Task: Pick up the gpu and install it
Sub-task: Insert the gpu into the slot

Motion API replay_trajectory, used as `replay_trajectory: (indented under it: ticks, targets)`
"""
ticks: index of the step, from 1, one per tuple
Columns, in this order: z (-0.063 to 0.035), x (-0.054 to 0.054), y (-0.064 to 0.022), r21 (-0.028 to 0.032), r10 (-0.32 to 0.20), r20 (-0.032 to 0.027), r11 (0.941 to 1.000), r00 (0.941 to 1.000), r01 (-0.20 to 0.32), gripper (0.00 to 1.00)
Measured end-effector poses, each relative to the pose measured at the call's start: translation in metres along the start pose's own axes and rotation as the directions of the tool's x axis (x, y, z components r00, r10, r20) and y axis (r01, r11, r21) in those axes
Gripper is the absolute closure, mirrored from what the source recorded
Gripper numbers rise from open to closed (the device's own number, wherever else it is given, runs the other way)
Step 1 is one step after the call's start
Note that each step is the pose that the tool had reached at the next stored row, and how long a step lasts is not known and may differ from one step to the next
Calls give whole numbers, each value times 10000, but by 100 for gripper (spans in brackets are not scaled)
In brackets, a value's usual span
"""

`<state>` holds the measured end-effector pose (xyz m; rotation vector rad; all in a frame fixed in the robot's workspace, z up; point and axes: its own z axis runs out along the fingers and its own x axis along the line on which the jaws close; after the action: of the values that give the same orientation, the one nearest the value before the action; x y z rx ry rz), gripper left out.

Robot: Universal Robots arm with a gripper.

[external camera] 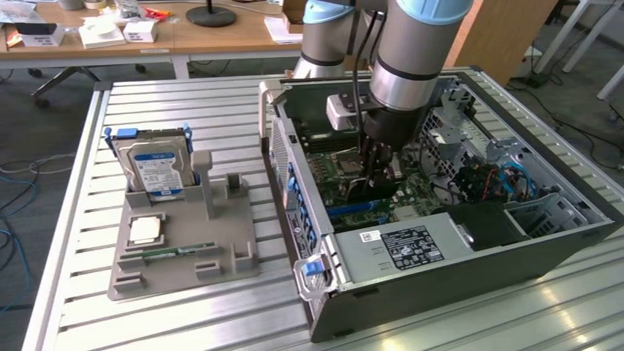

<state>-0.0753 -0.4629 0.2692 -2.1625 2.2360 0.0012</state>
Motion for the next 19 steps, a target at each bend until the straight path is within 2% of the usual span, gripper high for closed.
replay_trajectory:
  ticks: [19]
  targets:
    - [38,3,37,-1,0,-3,10000,10000,0,74]
